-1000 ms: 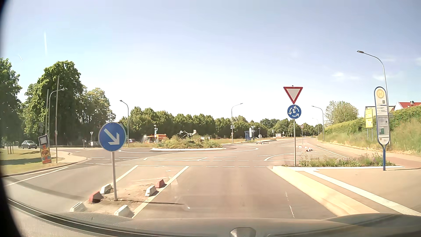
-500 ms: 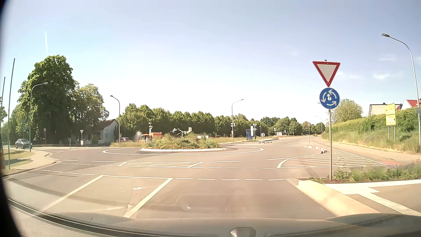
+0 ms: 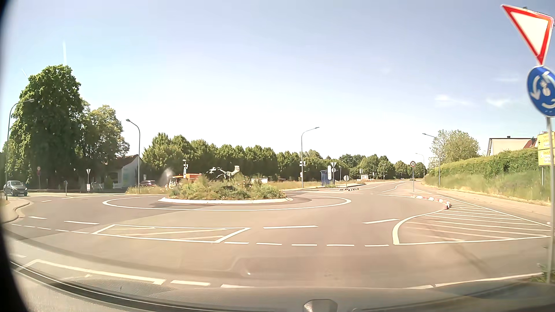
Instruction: Follow the waypoints while adhering to traffic rules and regulations
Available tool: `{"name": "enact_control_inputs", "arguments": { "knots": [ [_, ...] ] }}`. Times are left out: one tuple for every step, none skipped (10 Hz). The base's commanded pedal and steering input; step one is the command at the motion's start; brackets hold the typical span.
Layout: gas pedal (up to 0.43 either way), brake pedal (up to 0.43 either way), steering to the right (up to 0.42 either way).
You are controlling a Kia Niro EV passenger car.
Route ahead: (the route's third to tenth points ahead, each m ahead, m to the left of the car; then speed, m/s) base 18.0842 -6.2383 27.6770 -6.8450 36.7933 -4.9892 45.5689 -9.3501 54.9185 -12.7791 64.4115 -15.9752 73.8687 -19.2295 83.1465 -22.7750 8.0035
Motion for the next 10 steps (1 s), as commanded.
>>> {"name": "enact_control_inputs", "arguments": {
  "knots": [
    [0.047,0.03,0.064],
    [0.059,0.03,0.08],
    [0.059,0.03,0.095],
    [0.059,0.03,0.108],
    [0.059,0.03,0.119],
    [0.059,0.03,0.123],
    [0.059,0.03,0.123],
    [0.059,0.03,0.12],
    [0.059,0.03,0.111],
    [0.059,0.03,0.1]
  ]
}}
